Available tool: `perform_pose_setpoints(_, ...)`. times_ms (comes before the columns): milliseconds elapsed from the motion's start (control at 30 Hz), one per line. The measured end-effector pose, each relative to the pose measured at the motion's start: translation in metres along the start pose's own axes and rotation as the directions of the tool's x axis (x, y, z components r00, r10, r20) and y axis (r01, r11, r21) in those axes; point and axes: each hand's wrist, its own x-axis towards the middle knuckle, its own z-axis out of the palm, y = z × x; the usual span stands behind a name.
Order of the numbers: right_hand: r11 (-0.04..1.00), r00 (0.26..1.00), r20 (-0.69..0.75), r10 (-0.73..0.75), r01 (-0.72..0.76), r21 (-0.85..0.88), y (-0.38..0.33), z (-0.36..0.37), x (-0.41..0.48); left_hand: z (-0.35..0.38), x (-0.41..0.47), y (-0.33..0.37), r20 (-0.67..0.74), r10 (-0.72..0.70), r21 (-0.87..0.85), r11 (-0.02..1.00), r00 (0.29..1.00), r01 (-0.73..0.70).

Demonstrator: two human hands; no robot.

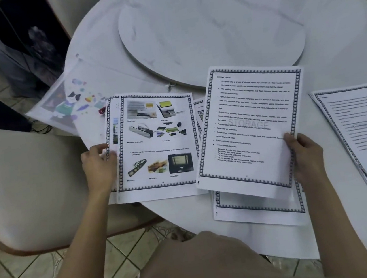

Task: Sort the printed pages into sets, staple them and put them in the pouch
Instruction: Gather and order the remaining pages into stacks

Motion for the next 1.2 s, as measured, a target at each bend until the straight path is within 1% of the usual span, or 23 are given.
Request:
perform_pose_setpoints(133,1.0,1.0,0.008,-0.009,0.009,-0.016,0.001,0.012,0.001,-0.002,0.003,-0.002,-0.001,-0.03,-0.015,0.999,1.0,0.03)
perform_pose_setpoints(367,0.995,0.999,0.013,-0.042,0.043,-0.088,0.003,0.028,0.003,-0.002,0.013,-0.003,0.055,-0.088,-0.084,0.992,0.995,0.093)
perform_pose_setpoints(567,0.995,0.999,0.017,-0.042,0.043,-0.085,0.003,0.036,0.004,0.0,0.013,0.001,0.087,-0.113,-0.07,0.99,0.99,0.119)
perform_pose_setpoints(667,0.998,0.999,0.03,-0.03,0.031,-0.053,0.005,0.036,0.005,0.0,0.015,0.001,0.123,-0.098,-0.015,0.995,0.988,0.101)
perform_pose_setpoints(733,0.999,0.999,0.033,-0.034,0.035,-0.015,0.003,0.037,0.004,-0.001,0.017,0.0,0.134,-0.096,-0.01,0.995,0.986,0.099)
perform_pose_setpoints(833,1.0,1.0,0.023,-0.02,0.021,-0.019,0.002,0.039,0.002,-0.002,0.019,0.001,0.136,-0.092,-0.003,0.996,0.986,0.093)
perform_pose_setpoints(1033,0.998,1.0,-0.012,-0.011,0.011,-0.056,0.003,0.037,0.002,0.002,0.013,0.005,0.115,-0.098,-0.071,0.992,0.989,0.106)
perform_pose_setpoints(1200,0.999,0.999,-0.041,-0.021,0.019,-0.046,0.002,0.03,0.003,0.007,0.007,0.009,0.146,-0.094,-0.074,0.992,0.985,0.105)
